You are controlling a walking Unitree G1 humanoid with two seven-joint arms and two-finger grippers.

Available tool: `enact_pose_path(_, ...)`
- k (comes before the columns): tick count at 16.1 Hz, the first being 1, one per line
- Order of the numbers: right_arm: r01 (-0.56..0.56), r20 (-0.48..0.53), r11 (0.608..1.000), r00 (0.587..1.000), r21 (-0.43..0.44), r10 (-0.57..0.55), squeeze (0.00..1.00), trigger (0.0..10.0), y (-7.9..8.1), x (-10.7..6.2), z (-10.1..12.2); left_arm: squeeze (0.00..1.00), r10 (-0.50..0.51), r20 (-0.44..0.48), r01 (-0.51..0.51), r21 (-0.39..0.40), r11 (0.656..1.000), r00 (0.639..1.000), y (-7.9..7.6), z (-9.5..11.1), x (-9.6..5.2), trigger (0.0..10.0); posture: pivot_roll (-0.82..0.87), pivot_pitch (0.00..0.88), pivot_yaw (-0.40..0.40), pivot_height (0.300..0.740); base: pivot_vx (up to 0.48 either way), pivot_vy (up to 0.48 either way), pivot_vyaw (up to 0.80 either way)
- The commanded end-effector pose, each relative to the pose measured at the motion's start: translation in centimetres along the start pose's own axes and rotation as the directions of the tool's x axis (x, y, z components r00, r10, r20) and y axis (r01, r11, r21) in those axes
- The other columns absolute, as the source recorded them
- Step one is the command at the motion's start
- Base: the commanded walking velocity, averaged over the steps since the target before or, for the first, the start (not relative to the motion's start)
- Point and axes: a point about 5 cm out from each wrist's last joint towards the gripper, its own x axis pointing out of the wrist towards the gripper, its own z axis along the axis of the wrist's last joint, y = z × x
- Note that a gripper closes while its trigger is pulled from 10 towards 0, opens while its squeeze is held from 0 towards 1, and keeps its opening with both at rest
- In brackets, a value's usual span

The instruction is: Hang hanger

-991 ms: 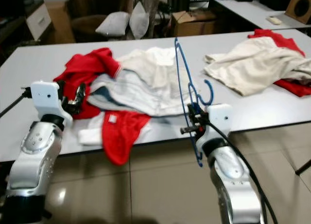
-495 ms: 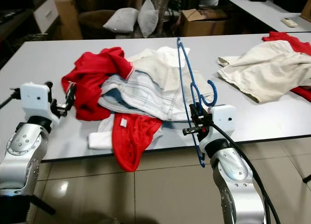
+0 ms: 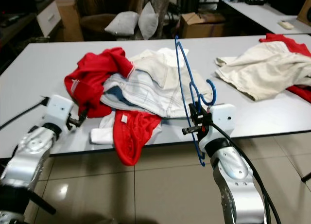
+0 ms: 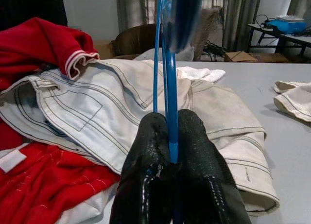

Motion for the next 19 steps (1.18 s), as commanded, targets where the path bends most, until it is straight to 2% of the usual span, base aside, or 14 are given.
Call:
enact_pose_path(1, 0.004, 0.03, 1.0, 1.0, -0.006, -0.004, 0.0, 10.0, -0.1, 0.1, 0.6, 0.0, 0.023, 0.013, -0.023, -0.01, 1.0, 1.0, 0.5, 0.4, 0.4, 10.0, -0.03, 0.0, 0.059, 0.74, 0.0, 0.0, 0.0)
enact_pose_path(4, 0.012, 0.033, 1.0, 0.999, -0.006, -0.012, 0.0, 10.0, -0.2, 0.0, 0.6, 0.0, 0.023, 0.031, -0.021, -0.077, 0.997, 0.999, 0.3, 0.5, 0.7, 10.0, -0.03, 0.0, 0.06, 0.74, 0.0, 0.0, 0.0)
enact_pose_path(5, 0.013, 0.034, 1.0, 0.999, -0.006, -0.013, 0.0, 10.0, -0.2, 0.1, 0.7, 0.0, 0.045, 0.04, -0.04, -0.11, 0.993, 0.998, 0.3, 0.5, 0.8, 9.4, -0.03, 0.0, 0.058, 0.74, 0.0, 0.0, 0.0)
enact_pose_path(6, 0.009, 0.035, 1.0, 0.999, -0.007, -0.009, 0.0, 10.0, -0.2, 0.2, 0.7, 0.0, 0.066, 0.043, -0.06, -0.136, 0.989, 0.997, 0.5, 0.5, 0.9, 4.4, -0.03, 0.0, 0.056, 0.74, 0.0, 0.0, 0.0)
enact_pose_path(7, 0.007, 0.036, 1.0, 0.999, -0.006, -0.006, 0.0, 10.0, -0.1, 0.3, 0.7, 0.0, 0.072, 0.031, -0.067, -0.145, 0.987, 0.997, 0.6, 0.3, 1.0, 0.0, -0.03, 0.0, 0.056, 0.74, 0.0, 0.0, 0.0)
enact_pose_path(9, 0.003, 0.038, 1.0, 0.999, -0.005, -0.002, 0.0, 10.0, 0.0, 0.4, 0.7, 0.0, 0.075, 0.007, -0.073, -0.16, 0.984, 0.997, 0.6, -0.4, 1.0, 0.0, -0.02, 0.0, 0.052, 0.74, 0.0, 0.0, 0.0)
enact_pose_path(11, 0.002, 0.039, 1.0, 0.999, -0.004, -0.001, 0.0, 10.0, 0.0, 0.4, 0.7, 0.0, 0.091, 0.016, -0.087, -0.197, 0.977, 0.996, 0.7, -0.4, 1.1, 0.0, -0.02, 0.0, 0.049, 0.74, 0.0, 0.0, 0.0)
enact_pose_path(12, -0.002, 0.042, 1.0, 0.999, -0.004, 0.002, 0.0, 10.0, 0.1, 0.5, 0.8, 0.0, 0.101, 0.035, -0.09, -0.234, 0.968, 0.994, 0.7, 0.0, 1.6, 0.0, -0.02, 0.0, 0.049, 0.74, 0.0, 0.0, 0.0)
enact_pose_path(19, 0.002, 0.045, 1.0, 0.999, -0.005, -0.002, 0.0, 10.0, 0.0, 0.4, 0.8, 0.0, 0.07, 0.05, -0.056, -0.249, 0.967, 0.996, 0.3, 0.3, 2.5, 0.0, -0.03, 0.0, 0.056, 0.74, 0.0, 0.0, 0.0)
